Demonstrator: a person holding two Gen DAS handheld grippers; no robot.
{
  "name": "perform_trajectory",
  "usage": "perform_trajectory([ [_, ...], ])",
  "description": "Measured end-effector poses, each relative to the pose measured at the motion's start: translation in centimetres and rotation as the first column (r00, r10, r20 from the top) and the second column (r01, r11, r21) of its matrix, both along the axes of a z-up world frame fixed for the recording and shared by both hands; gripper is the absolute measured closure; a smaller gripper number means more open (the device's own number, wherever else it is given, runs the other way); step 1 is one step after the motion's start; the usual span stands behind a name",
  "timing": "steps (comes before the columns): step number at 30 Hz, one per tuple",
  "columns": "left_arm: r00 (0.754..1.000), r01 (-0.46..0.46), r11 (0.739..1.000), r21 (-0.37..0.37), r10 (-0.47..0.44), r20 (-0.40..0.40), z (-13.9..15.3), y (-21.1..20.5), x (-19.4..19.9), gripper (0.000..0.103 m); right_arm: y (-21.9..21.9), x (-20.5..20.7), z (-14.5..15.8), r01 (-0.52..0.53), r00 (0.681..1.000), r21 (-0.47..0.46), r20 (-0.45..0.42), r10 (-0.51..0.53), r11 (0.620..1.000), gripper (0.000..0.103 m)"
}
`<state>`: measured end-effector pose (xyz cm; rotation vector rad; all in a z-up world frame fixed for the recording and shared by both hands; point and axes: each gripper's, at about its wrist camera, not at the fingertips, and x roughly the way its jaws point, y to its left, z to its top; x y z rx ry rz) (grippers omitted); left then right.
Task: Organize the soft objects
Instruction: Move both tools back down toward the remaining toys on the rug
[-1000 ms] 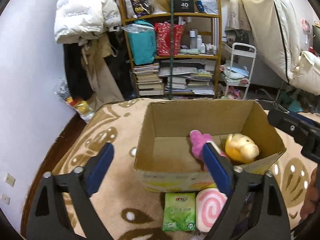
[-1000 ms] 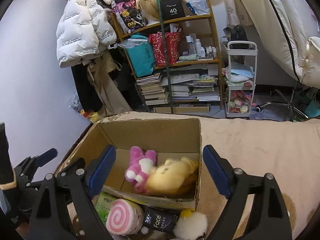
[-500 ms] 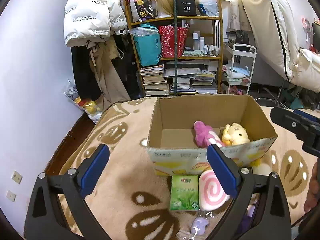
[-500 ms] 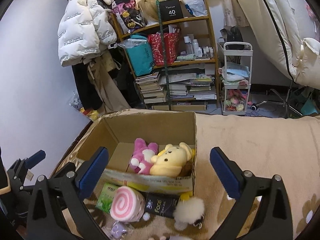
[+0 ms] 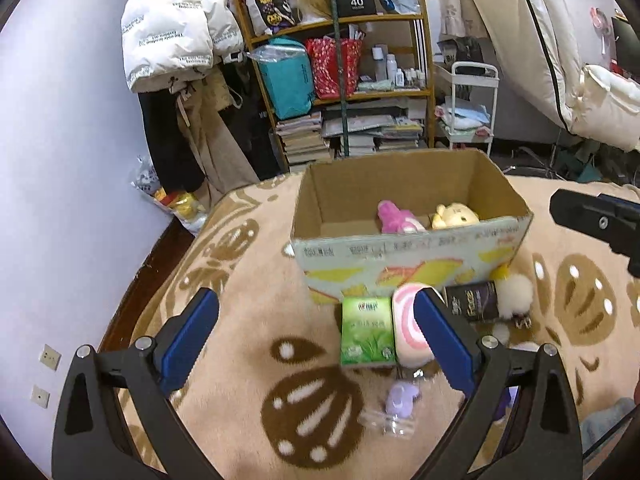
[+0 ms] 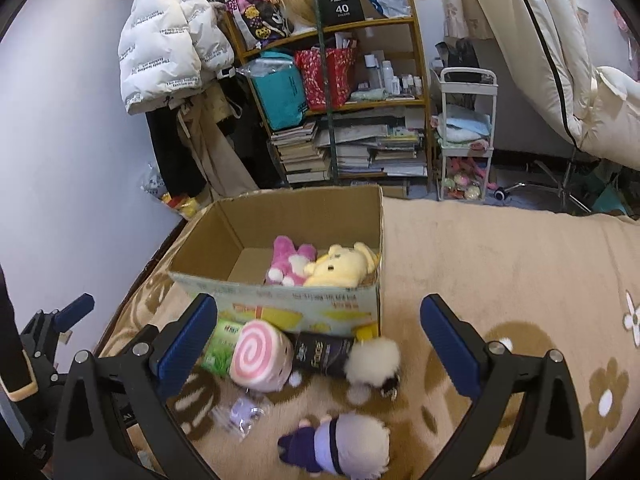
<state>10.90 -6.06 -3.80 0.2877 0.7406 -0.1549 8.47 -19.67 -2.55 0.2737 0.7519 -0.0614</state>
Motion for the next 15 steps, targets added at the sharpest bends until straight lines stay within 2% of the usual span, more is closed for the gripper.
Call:
perform_trajectory([
  [7,0.998,0.001,1.0,0.029,0.0,-0.061,-1.0,0.3,-1.2,0.006,0.2,-1.6,-0.7,-0.009,0.998,0.0,-0.069,0.009,1.0,0.0],
  [11,0.993,0.002,1.0,0.029,0.001,-0.122,-1.6,0.6,-1.2,0.006,0.4,-1.7,-1.6,-0.031,0.986,-0.019,-0.166,0.027,0.999,0.0],
  [15,0.986,0.011,0.999,0.045,-0.003,-0.165,-2.5,0.4,-1.0,0.006,0.0,-1.9,-2.3,-0.029,0.98,0.0,-0.198,0.028,1.0,0.0],
])
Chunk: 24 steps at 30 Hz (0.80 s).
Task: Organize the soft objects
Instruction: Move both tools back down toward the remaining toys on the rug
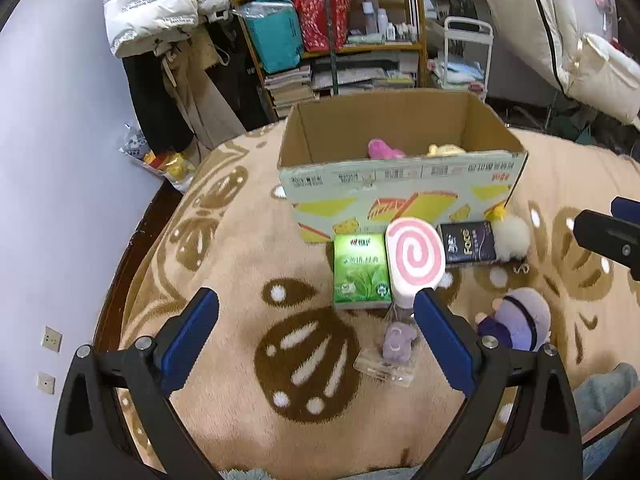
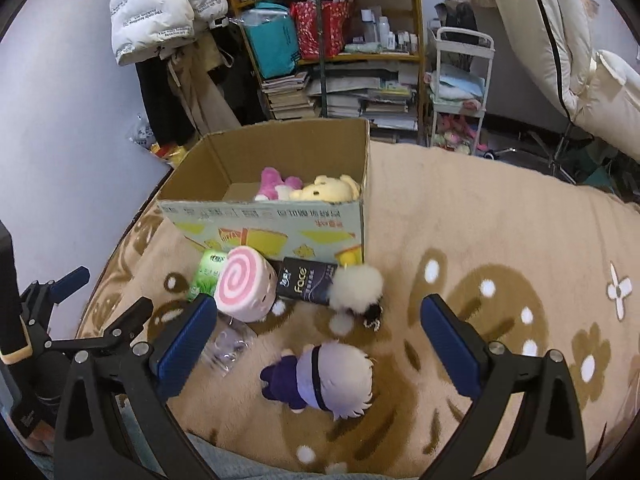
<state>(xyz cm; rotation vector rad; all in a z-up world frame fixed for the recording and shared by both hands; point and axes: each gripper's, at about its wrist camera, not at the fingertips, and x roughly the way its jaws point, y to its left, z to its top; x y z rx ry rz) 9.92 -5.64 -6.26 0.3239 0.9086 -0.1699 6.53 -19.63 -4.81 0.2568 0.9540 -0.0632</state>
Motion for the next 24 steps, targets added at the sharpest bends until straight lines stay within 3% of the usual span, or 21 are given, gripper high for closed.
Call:
perform_trajectory([
  [14,0.994,0.012,1.0,0.015,-0.011,-0.106,-2.9,-0.6,1.7,0.006,-0.6,1.6,-4.3,0.02,0.984,0.033,-0.178,-0.014,0.999,0.0],
  [24,0.97,-0.016,1.0,-0.015,0.012,-0.242,-6.3,-0.8,3.7,0.006,-1.1,2.3,-7.0,0.048,0.96,0.06,-0.278,-0.03,0.997,0.0],
])
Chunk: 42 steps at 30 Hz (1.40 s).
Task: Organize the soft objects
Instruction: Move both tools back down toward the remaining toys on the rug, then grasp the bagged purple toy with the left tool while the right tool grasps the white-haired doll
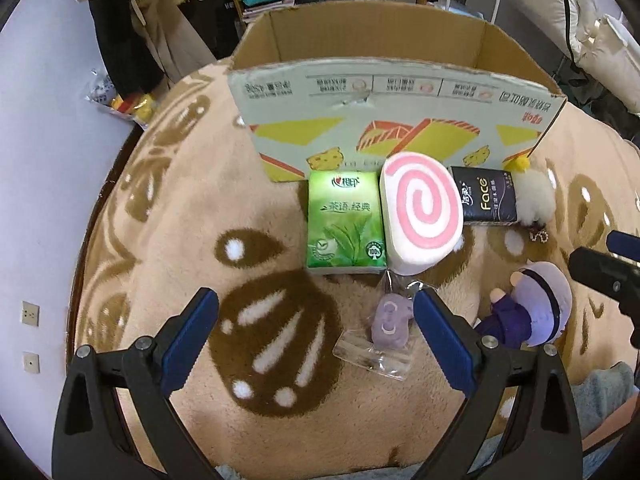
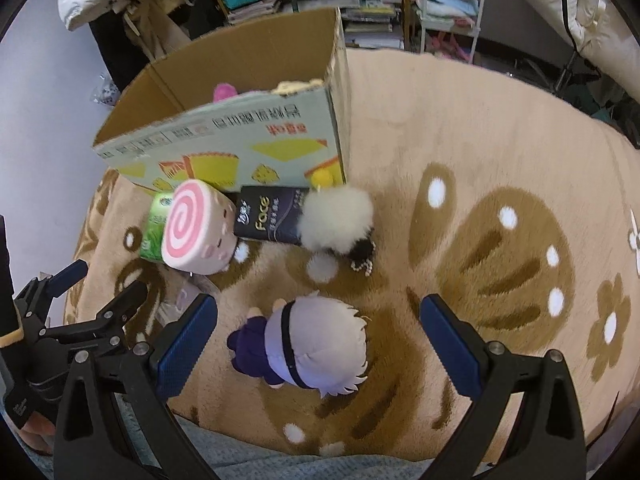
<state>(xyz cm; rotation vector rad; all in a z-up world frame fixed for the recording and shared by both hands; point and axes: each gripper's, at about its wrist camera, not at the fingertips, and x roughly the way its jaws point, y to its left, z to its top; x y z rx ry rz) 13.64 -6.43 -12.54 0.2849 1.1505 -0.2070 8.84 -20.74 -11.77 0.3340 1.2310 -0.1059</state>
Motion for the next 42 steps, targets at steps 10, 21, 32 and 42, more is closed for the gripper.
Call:
perform_trajectory([
  [10,0.998,0.032,0.999,0.003,-0.032,-0.059,-2.4,-0.9,0.7,0.006,-0.1,0.3,-2.0,0.019,0.997,0.044,-0.075,-0.016,0.999,0.0],
  [21,0.99,0.075,0.997,0.016,-0.073,-0.124,-4.7,-2.0,0.8,0.006,1.5,1.1,-4.4,-0.005,0.987,0.029,-0.163,0.01,1.0,0.003],
  [32,0.979,0.098,0.995,0.025,-0.092,-0.182,-6.8,-3.3,0.9,0.006,1.7,1.6,-6.7,0.029,0.97,0.076,-0.244,-0.01,0.997,0.003],
  [42,0.977,0.083,0.997,0.006,-0.08,-0.199,-8.5,-2.8,1.5,0.006,2.2,2.0,-8.1,0.011,0.967,0.119,-0.254,0.02,0.993,0.015],
])
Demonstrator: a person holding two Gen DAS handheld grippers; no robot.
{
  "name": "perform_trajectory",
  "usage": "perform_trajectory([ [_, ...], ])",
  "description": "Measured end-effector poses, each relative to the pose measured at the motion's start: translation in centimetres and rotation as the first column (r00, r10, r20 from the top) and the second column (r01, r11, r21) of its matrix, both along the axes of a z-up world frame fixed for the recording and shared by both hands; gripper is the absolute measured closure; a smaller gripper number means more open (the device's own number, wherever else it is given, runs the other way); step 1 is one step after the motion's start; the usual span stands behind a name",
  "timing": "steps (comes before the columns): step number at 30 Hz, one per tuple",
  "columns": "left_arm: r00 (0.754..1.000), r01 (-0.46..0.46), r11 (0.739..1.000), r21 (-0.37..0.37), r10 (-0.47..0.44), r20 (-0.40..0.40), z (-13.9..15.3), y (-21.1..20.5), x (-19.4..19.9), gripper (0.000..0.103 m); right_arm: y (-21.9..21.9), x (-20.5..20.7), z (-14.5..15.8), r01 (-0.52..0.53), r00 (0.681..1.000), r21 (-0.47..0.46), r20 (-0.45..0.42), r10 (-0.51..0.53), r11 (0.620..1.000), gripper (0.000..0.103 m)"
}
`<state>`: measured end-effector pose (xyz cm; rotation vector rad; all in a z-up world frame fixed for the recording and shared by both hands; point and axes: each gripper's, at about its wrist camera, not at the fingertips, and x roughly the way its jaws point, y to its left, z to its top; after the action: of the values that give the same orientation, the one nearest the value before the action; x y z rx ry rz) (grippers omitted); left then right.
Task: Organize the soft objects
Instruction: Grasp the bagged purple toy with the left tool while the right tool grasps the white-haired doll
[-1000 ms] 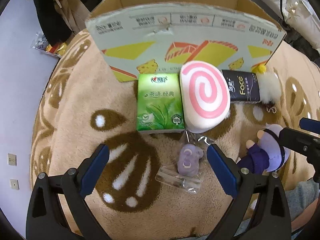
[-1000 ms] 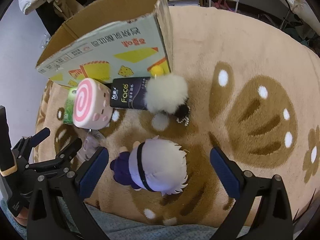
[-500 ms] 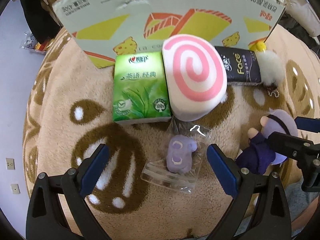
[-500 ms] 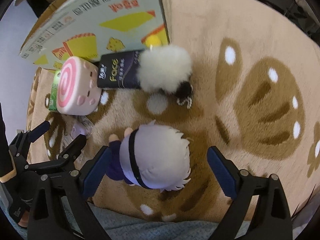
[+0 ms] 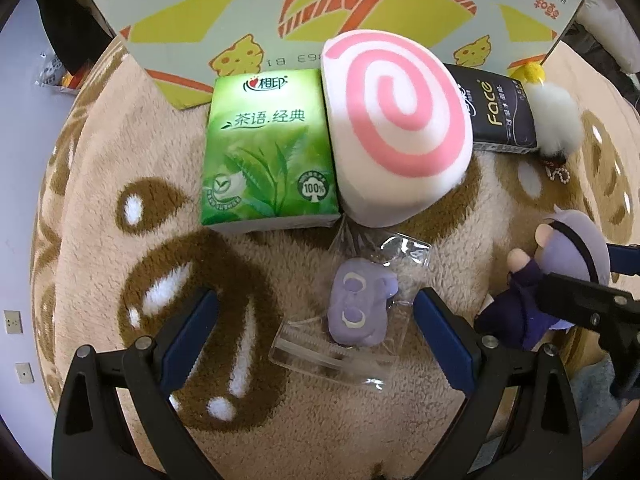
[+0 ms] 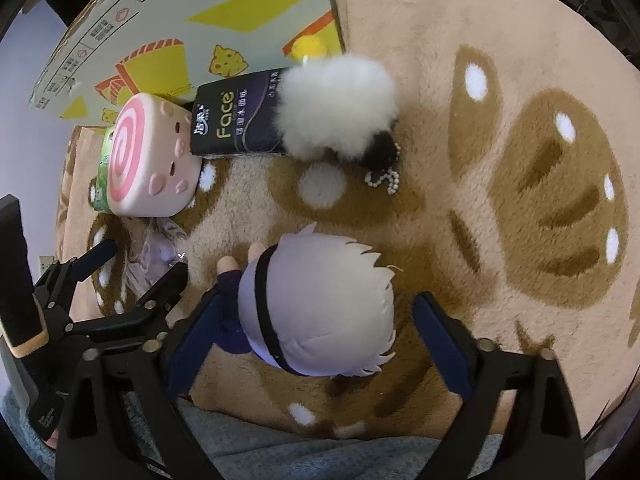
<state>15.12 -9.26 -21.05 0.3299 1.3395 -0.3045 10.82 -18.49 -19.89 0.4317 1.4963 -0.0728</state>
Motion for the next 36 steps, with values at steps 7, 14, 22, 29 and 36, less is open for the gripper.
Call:
perform_trajectory([
  [7,1.0,0.016,0.999,-0.042,-0.017,-0.011,0.4,0.5,-0.8,0.023,1.2,-0.1,0.7,-0.014,1.0,-0.009,0.025,0.014,1.0,0.031],
  [14,0.999,0.03,0.998,-0.055,-0.031,-0.011,0.7,0.2,-1.7,0.037,0.8,-0.3,1.1,-0.013,1.0,0.003,0.019,0.013,1.0,0.03],
  [22,0.999,0.039,0.997,-0.062,-0.039,-0.011,1.1,-0.1,-2.5,0.045,0.3,-1.2,1.2,-0.026,0.999,0.014,0.022,0.026,1.0,0.032],
  [29,0.999,0.036,0.997,-0.062,-0.037,-0.015,1.6,-0.5,-3.0,0.054,1.1,-1.6,2.4,-0.036,0.997,-0.018,0.062,0.037,0.999,0.036],
  [36,0.999,0.026,0.997,-0.074,-0.028,-0.028,1.9,-0.4,-3.1,0.06,1.1,-1.3,3.8,-0.023,0.992,-0.047,0.122,0.029,0.999,0.036],
])
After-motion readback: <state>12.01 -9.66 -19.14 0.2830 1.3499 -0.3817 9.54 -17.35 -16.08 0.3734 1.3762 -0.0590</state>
